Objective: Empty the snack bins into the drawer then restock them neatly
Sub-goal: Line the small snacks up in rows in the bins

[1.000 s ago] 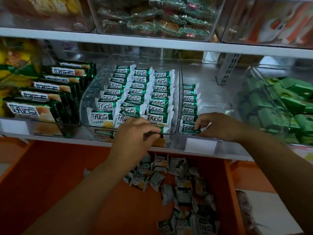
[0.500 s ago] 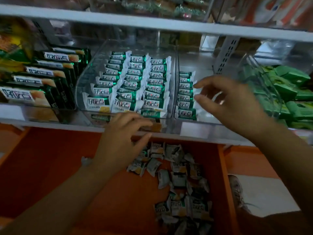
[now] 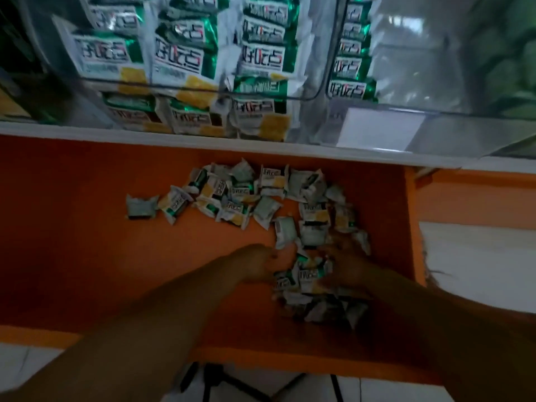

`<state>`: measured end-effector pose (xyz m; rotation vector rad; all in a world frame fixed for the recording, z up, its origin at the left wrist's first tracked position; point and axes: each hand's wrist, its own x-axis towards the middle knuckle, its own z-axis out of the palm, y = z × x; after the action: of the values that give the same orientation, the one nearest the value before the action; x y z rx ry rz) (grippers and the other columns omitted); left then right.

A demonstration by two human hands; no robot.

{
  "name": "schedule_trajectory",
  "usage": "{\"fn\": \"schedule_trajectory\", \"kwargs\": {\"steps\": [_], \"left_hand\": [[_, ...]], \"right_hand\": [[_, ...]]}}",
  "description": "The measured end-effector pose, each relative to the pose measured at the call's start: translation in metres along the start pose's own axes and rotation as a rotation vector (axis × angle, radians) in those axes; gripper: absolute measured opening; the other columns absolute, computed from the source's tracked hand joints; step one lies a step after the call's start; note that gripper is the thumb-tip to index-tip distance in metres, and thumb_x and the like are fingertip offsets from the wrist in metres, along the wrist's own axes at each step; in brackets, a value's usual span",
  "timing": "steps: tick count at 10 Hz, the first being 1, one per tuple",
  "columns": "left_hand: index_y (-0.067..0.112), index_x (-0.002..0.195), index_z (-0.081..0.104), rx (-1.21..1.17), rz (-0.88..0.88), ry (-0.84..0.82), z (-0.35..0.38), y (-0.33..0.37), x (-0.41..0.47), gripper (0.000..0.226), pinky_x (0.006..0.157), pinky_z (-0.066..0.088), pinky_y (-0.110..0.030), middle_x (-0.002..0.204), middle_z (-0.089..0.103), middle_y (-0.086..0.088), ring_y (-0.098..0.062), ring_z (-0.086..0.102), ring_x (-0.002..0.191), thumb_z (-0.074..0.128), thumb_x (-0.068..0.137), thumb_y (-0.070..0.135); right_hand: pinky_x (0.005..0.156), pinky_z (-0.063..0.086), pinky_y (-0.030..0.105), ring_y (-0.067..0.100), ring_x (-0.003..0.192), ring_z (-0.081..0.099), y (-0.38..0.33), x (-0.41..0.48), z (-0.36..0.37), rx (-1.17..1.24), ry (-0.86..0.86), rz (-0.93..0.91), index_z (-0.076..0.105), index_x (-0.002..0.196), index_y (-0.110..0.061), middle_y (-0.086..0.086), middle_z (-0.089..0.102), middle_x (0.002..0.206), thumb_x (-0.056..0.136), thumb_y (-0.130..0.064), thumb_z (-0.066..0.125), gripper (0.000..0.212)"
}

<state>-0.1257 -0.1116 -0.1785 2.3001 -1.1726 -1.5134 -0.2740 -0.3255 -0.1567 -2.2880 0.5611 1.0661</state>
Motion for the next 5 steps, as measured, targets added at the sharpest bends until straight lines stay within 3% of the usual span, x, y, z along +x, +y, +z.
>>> {"fn": "schedule_trajectory", "kwargs": {"steps": [1,2,3,4,5], "left_hand": [[0.014,0.147,0.039,0.023,-0.042,-0.163,0.013,0.022,0.027,0.07,0.103,0.043,-0.037,0.15,0.041,-0.01,-0.029,0.045,0.13,0.069,0.089,0.037],[0.01,0.142,0.046,-0.052,-0.075,-0.222,0.021,0.036,0.042,0.07,0.101,0.046,-0.042,0.143,0.049,-0.012,-0.029,0.05,0.124,0.074,0.085,0.038],[0.007,0.135,0.052,-0.012,-0.102,-0.245,0.029,0.032,0.052,0.063,0.094,0.049,-0.04,0.13,0.056,-0.013,-0.03,0.054,0.117,0.075,0.084,0.036],[0.003,0.126,0.059,-0.009,-0.113,-0.245,0.03,0.028,0.051,0.049,0.08,0.043,-0.033,0.106,0.052,-0.012,-0.024,0.054,0.097,0.071,0.089,0.032],[0.007,0.119,0.06,-0.03,-0.139,-0.226,0.027,0.023,0.045,0.034,0.078,0.042,-0.031,0.094,0.055,-0.007,-0.015,0.05,0.08,0.066,0.093,0.029]], "right_hand": [[0.119,0.015,0.049,0.035,0.146,-0.014,0.004,0.016,0.011,-0.039,-0.004,0.077,0.014,0.152,-0.038,0.0,-0.028,0.157,0.068,-0.062,0.076,0.107],[0.117,0.013,0.057,0.039,0.144,-0.017,0.011,0.025,0.023,-0.084,-0.004,0.103,0.014,0.151,-0.042,-0.001,-0.028,0.157,0.064,-0.068,0.075,0.11],[0.117,0.016,0.054,0.039,0.144,-0.011,0.005,0.026,0.025,-0.064,0.017,0.103,0.022,0.148,-0.043,0.001,-0.015,0.159,0.065,-0.065,0.076,0.101],[0.113,0.025,0.046,0.038,0.142,0.008,-0.006,0.027,0.028,-0.074,0.026,0.064,0.034,0.142,-0.045,0.005,0.002,0.158,0.072,-0.058,0.075,0.083],[0.11,0.03,0.04,0.037,0.139,0.017,-0.013,0.028,0.03,-0.017,0.044,0.017,0.041,0.139,-0.041,0.007,0.006,0.156,0.074,-0.052,0.077,0.075]]}}
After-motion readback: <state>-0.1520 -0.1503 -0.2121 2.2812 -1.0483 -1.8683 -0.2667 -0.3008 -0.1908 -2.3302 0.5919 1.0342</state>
